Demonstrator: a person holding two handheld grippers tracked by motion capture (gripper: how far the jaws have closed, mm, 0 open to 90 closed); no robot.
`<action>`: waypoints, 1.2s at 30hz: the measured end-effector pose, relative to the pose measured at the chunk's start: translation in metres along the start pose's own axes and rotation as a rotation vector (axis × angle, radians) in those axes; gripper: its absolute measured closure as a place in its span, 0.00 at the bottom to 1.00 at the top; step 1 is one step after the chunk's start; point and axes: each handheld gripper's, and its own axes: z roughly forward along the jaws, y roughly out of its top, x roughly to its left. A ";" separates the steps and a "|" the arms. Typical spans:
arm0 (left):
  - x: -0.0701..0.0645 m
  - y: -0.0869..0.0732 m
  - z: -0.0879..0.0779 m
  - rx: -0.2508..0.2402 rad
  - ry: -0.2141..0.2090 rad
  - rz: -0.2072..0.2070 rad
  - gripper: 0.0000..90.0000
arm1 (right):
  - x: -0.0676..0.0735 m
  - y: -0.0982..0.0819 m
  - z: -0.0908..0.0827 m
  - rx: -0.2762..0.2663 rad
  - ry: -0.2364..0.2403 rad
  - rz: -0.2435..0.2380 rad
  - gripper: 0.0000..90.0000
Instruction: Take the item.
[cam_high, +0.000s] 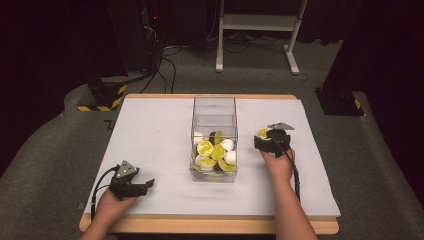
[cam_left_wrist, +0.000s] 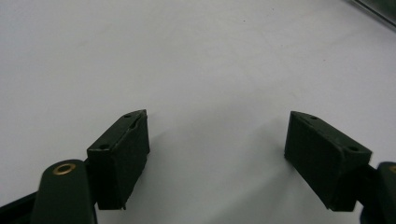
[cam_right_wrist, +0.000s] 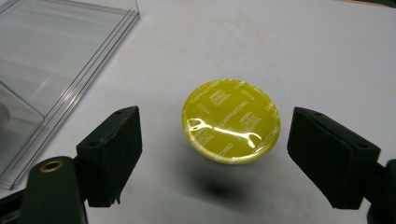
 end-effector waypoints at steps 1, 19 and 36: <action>0.000 0.000 0.000 -0.001 0.001 0.002 0.25 | 0.001 -0.001 -0.002 -0.004 0.001 -0.005 0.20; 0.000 0.000 0.000 0.001 0.000 -0.002 0.25 | 0.020 -0.017 -0.041 -0.085 0.027 -0.021 0.20; 0.000 0.000 0.000 0.001 0.000 -0.001 0.25 | 0.041 -0.038 -0.074 -0.097 0.132 -0.006 0.20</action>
